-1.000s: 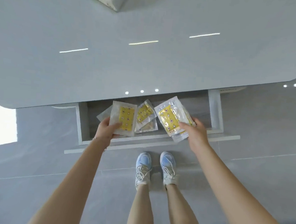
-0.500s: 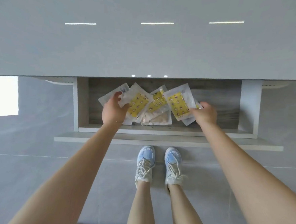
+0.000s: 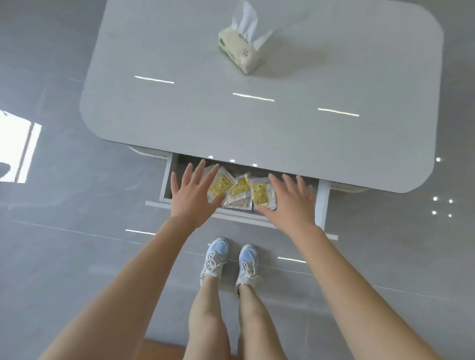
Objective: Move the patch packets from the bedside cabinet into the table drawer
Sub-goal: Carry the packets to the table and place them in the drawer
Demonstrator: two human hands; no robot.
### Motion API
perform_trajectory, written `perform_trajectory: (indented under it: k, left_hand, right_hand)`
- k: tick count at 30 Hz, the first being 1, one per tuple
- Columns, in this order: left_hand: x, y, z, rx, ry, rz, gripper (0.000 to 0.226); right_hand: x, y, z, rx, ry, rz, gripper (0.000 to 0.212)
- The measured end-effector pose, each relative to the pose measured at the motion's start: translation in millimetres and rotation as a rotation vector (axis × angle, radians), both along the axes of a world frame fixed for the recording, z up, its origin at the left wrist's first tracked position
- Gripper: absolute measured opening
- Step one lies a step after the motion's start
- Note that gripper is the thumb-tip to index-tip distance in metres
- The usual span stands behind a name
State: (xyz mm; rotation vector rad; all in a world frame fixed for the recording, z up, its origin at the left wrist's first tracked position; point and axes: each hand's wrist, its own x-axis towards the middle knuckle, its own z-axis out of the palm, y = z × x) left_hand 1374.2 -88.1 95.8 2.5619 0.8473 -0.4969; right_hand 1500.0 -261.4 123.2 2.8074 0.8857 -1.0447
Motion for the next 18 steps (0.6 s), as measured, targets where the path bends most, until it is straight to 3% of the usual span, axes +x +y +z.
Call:
perform_trajectory:
  k: [7, 18]
  left_hand:
    - [-63.8, -31.9, 99.6, 0.063, 0.000, 0.194, 0.076]
    - [-226.7, 20.2, 151.6, 0.110, 0.023, 0.564, 0.074]
  right_hand:
    - [-67.8, 5.9, 101.4, 0.000, -0.044, 0.222, 0.077]
    - [-181.6, 115.7, 162.3, 0.036, -0.103, 0.598, 0.075]
